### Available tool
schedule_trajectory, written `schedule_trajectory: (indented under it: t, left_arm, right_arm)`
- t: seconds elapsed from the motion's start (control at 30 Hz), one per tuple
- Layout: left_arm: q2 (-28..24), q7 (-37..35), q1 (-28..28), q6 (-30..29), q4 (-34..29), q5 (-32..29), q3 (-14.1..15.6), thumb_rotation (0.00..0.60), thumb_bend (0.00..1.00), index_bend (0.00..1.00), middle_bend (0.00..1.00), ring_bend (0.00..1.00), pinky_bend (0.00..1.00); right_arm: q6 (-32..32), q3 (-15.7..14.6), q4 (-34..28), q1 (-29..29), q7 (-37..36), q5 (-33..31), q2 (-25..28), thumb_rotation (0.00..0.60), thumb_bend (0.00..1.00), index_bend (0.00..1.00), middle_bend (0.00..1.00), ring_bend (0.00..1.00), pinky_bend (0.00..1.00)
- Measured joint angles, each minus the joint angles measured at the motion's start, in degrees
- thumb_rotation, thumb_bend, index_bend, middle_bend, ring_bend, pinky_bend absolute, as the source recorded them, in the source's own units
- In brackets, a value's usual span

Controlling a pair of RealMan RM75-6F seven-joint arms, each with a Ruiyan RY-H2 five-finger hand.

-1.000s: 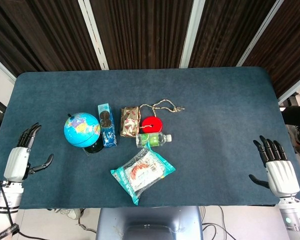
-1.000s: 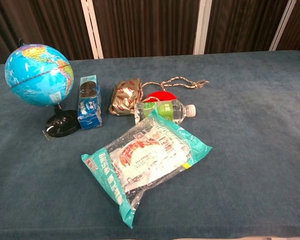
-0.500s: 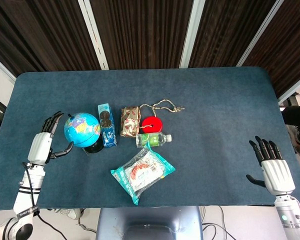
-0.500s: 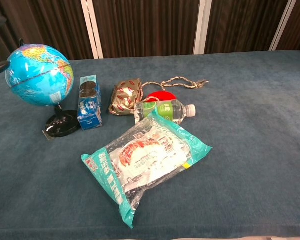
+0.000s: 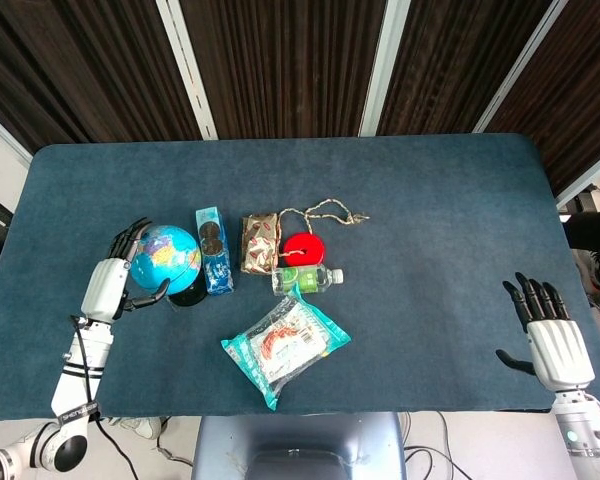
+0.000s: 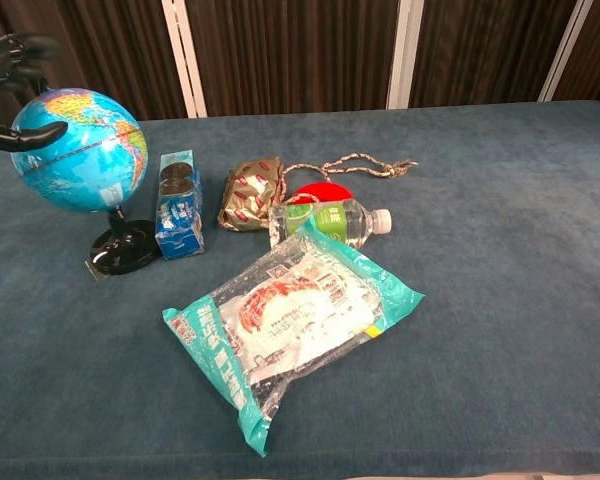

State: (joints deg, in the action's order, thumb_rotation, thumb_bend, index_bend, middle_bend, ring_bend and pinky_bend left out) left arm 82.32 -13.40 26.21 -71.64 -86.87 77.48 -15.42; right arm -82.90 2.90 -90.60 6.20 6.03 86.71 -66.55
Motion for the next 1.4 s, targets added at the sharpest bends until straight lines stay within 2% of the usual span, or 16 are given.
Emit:
schedule_trajectory:
  t: [0.47,1.17,1.4]
  left_arm:
    - [1.45,1.35,0.59,-0.61,2.87,-1.34,-0.09,0.558,0.31,0.00,0.00,0.00,0.05]
    - [-0.02,1.47,-1.08,-1.67,2.52,-2.32,1.25,0.579,0.31,0.00,0.00,0.00,0.05]
    - [-0.46,0.52,-1.21,-0.56,4.16,-3.64,1.03,0.577,0.31,0.00,0.00,0.00,0.05]
  right_arm:
    - [0.28,-0.31,-0.12,0.00,0.05,0.25,0.23,0.600,0.15,0.00,0.00,0.00,0.00]
    - [0.30,-0.68,-0.51,-0.05,0.19,0.68,0.42,0.600,0.15,0.00,0.00,0.00,0.00]
    - [0.28,-0.67,-0.53,-0.08,0.19,0.62,0.46,0.600,0.15,0.00,0.00,0.00,0.00]
